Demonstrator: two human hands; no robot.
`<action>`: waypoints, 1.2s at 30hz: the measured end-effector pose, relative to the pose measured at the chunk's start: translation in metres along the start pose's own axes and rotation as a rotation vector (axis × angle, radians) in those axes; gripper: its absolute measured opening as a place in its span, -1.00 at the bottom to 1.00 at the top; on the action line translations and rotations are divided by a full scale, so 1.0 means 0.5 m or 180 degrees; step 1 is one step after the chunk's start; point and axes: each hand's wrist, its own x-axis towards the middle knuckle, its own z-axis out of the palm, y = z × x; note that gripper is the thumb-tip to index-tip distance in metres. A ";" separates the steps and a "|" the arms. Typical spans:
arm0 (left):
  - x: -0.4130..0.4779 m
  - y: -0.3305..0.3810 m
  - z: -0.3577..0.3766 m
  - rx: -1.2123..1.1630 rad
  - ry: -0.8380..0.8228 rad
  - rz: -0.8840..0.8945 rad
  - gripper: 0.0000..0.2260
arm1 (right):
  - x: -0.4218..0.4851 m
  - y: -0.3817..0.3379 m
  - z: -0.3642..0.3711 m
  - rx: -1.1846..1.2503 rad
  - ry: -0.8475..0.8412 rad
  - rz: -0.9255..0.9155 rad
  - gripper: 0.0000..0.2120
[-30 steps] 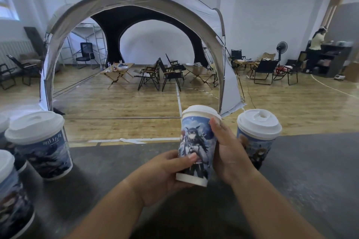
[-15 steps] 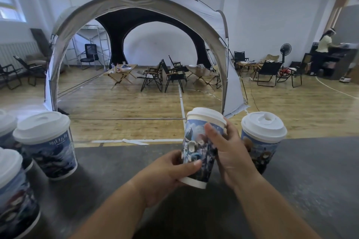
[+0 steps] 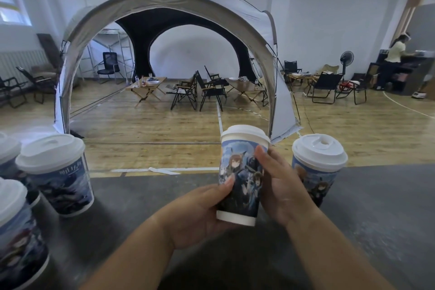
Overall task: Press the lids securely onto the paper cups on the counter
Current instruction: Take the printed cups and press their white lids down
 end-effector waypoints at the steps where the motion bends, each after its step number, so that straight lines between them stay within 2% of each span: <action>1: -0.002 0.001 -0.002 -0.0106 -0.0106 0.0003 -0.63 | -0.001 0.000 -0.001 0.0116 -0.0108 0.0122 -0.40; 4: 0.000 0.001 0.001 -0.0012 -0.0080 0.0080 -0.67 | 0.003 0.006 -0.009 0.0165 -0.0281 0.0183 -0.28; 7: 0.005 -0.004 0.007 0.0506 0.0188 0.0206 -0.68 | 0.007 0.010 -0.008 -0.0166 -0.0216 -0.0064 -0.25; 9: 0.004 -0.005 0.007 0.0605 0.0172 0.0213 -0.65 | 0.008 0.008 -0.007 -0.0278 -0.0006 -0.0124 -0.34; 11: 0.001 -0.003 0.001 0.0414 0.0053 0.0111 -0.57 | 0.005 0.002 -0.008 -0.0094 -0.0127 0.0034 -0.41; 14: 0.001 0.000 -0.011 0.0534 -0.0027 0.0086 -0.54 | 0.003 0.001 -0.016 0.0055 -0.0467 0.0284 -0.13; 16: 0.002 0.000 -0.006 0.0672 0.0075 0.0144 -0.54 | 0.004 0.004 -0.021 0.0040 -0.0518 0.0160 -0.08; 18: 0.004 -0.004 0.000 0.0868 0.0280 0.0207 -0.50 | 0.002 0.002 -0.010 -0.0180 -0.0483 -0.0121 -0.18; 20: 0.004 -0.006 0.002 0.1033 0.0411 0.0207 -0.50 | 0.000 -0.002 -0.004 -0.0319 -0.0238 -0.0234 -0.40; 22: 0.002 -0.004 0.000 0.0899 0.0232 0.0148 -0.57 | -0.002 -0.005 -0.003 -0.0183 -0.0208 -0.0081 -0.68; 23: 0.001 -0.003 -0.003 0.0788 0.0133 0.0124 -0.58 | -0.003 -0.006 -0.006 -0.0037 -0.0323 0.0050 -0.74; 25: 0.001 -0.002 -0.008 0.0657 0.0008 0.0134 -0.59 | 0.000 -0.004 -0.018 0.0112 -0.0557 0.0226 -0.69; 28: 0.008 -0.005 -0.013 0.0721 0.0017 0.0151 -0.59 | 0.006 0.001 -0.021 -0.0117 -0.0704 0.0268 -0.62; 31: 0.013 -0.003 -0.017 0.1246 0.0491 0.0306 -0.51 | 0.008 0.008 -0.008 -0.0657 -0.0304 -0.0065 -0.65; 34: 0.012 0.005 -0.025 0.1628 0.1585 0.0804 -0.47 | 0.005 0.032 0.005 -0.1612 -0.0080 -0.0168 -0.42; 36: 0.006 0.017 -0.034 0.1413 0.2162 0.1137 -0.44 | -0.006 0.052 0.024 -0.1738 -0.0276 -0.0038 -0.34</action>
